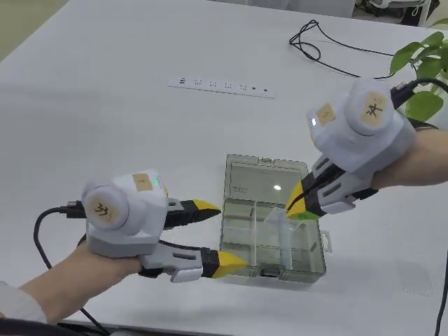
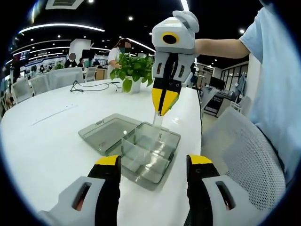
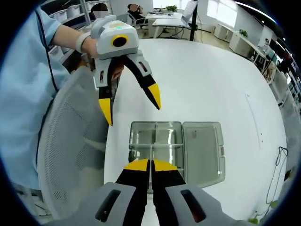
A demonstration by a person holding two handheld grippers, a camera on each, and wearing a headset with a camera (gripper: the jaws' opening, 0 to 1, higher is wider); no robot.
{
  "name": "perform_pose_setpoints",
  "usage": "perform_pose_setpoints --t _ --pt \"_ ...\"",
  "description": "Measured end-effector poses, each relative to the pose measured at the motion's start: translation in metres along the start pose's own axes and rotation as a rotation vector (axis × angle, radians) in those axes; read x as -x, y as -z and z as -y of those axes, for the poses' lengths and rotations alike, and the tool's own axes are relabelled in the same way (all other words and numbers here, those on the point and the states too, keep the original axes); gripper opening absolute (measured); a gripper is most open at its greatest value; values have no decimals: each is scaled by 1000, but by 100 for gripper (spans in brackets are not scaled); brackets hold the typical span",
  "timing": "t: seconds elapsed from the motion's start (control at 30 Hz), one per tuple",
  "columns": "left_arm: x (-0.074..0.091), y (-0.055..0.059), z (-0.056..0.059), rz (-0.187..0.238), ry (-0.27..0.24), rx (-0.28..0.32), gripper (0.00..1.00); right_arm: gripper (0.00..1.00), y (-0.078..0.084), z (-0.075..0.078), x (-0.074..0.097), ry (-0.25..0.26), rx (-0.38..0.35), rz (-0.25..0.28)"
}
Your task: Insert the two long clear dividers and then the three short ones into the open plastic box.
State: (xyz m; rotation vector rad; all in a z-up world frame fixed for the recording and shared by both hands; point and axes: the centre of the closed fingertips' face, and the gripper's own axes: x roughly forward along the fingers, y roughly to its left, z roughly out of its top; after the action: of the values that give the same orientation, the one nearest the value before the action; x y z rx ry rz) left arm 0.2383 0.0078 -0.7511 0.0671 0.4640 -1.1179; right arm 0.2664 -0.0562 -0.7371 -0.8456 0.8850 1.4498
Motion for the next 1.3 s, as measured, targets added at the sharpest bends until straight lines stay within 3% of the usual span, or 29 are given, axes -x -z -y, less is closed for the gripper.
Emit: perform_pose_setpoints --t 0.5,1.3 --pt "8 16 -13 -28 -84 76 81 2 3 2 -9 3 -28 -12" --pt "9 18 -10 -25 -82 98 77 2 4 7 -22 -8 -12 -7"
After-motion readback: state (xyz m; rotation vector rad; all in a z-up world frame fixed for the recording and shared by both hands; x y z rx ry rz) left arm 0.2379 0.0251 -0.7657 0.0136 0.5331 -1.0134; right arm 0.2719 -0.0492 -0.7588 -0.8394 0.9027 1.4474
